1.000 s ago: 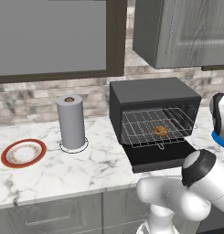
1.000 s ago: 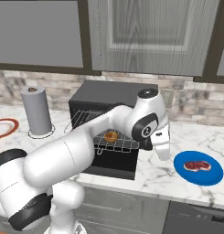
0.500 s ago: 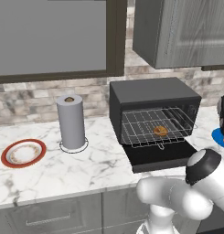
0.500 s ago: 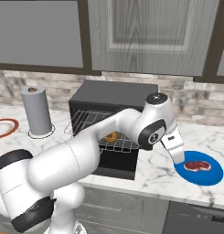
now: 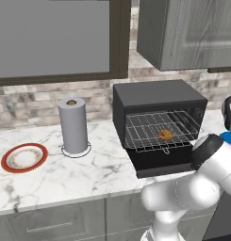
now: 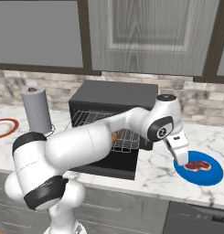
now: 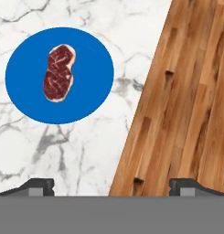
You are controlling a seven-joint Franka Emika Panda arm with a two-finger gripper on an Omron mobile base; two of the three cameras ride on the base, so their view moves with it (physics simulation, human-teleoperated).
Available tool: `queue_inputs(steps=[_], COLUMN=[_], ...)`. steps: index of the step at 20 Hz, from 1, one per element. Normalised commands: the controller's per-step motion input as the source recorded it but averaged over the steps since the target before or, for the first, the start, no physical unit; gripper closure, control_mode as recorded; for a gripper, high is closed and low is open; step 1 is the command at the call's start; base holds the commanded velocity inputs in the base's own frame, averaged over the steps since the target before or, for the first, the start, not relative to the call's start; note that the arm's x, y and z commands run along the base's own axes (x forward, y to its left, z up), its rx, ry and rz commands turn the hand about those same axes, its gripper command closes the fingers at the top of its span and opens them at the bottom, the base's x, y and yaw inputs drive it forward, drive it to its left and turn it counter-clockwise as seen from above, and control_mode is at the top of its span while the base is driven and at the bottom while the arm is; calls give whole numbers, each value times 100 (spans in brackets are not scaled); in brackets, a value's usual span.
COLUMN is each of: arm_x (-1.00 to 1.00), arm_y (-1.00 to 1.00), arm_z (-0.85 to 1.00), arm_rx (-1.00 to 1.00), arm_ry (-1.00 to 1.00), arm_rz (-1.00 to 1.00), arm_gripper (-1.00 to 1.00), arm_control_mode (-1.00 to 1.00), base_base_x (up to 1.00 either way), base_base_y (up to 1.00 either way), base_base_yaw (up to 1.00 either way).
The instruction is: Open the toaster oven door. Place the bread on the bottom rack in the toaster oven and place the steak on the top rack.
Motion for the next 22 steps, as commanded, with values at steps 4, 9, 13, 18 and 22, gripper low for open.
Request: queue_inputs(steps=[4,9,13,18,22], arm_x=[3,10,21,29,34], arm_y=[-22,-4,-13,-38,-52], arm_z=[0,-8,-33,-31,0], arm_rx=[25,19,13,9,0], arm_ry=[9,-8,-13,3,18], arm_rz=[0,0,1,4,11], arm_gripper=[-100,-100,-100,-100,-100], arm_control_mode=[-100,-100,-100,-100,-100], base_base_x=[0,0,0,0,0], base_base_y=[0,0,0,0,0], base_base_yaw=[0,0,0,0,0])
